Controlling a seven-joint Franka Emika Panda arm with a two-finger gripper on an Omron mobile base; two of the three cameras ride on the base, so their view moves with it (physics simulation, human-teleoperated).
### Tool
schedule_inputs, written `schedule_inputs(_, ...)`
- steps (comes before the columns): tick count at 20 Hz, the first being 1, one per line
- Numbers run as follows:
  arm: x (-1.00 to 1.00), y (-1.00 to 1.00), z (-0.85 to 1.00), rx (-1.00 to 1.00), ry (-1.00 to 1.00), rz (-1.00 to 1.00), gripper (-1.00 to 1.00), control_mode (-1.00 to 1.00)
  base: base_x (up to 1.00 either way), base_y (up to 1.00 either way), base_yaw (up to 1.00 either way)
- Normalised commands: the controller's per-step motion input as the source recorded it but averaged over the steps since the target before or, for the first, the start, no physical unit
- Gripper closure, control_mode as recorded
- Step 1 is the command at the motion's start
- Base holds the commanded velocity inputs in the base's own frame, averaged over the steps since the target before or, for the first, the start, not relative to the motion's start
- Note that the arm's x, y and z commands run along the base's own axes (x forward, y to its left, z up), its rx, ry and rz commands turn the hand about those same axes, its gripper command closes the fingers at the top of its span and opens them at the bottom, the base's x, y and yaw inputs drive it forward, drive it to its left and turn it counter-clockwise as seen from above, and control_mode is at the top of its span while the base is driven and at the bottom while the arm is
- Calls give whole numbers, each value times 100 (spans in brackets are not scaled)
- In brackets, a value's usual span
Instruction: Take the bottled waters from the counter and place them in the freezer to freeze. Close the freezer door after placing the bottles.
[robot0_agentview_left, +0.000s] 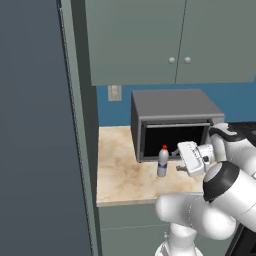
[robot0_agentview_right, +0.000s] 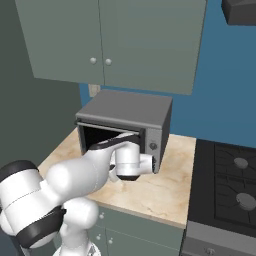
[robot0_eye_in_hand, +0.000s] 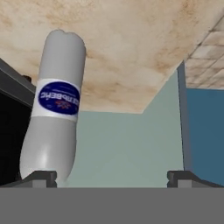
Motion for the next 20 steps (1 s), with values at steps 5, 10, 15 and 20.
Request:
schedule_inputs(5, 16, 0, -4, -2, -1, -6, -100, -100, 0, 0, 0)
schedule_inputs(10, 33, 0, -1, 0, 0, -7, -100, -100, 0, 0, 0)
schedule_inputs(15, 21, 0, -6, 0, 0, -3, -100, -100, 0, 0, 0)
schedule_inputs(20, 0, 1, -8, 0, 0, 0, -100, -100, 0, 0, 0)
